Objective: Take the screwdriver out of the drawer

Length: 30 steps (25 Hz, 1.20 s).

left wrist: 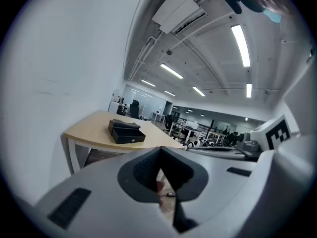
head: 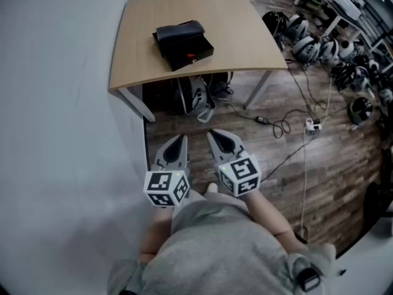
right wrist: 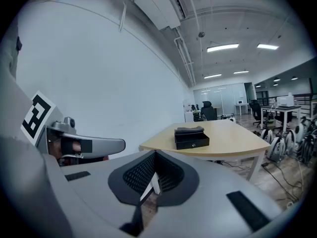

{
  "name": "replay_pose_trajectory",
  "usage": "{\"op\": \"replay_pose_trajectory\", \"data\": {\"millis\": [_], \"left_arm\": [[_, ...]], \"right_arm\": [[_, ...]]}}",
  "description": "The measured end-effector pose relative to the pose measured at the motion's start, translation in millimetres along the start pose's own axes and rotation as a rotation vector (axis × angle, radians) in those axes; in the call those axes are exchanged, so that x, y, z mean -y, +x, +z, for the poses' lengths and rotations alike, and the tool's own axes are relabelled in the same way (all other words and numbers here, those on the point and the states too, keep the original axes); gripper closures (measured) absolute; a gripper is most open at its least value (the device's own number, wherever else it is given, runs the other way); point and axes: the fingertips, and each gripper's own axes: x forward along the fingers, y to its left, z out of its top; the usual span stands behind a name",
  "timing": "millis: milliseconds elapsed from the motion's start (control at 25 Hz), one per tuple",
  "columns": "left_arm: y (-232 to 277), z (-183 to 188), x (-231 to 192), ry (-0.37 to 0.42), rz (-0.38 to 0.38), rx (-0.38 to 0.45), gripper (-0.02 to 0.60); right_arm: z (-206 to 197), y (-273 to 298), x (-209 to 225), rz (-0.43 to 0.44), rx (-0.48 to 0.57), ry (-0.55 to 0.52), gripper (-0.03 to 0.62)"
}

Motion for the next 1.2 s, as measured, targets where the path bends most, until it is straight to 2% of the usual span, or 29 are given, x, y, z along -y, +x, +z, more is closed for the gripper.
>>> {"op": "replay_pose_trajectory", "data": {"millis": [320, 560, 880, 1200], "left_arm": [[-49, -5, 17, 0.030, 0.005, -0.002, 0.583], [-67, -5, 14, 0.016, 0.006, 0.008, 0.583], [-54, -1, 15, 0.006, 0.020, 0.033, 0.583], [-28, -10, 27, -0.007, 0.062, 0.038, 0.583]], "right_arm": [[1, -33, -45, 0.012, 0.008, -0.010, 0.595], [1, -39, -63, 0.013, 0.010, -0.035, 0.595], [11, -38, -49, 0.041, 0.037, -0.019, 0.594], [-6, -32, -23, 0.077, -0.003, -0.026, 0.594]]}}
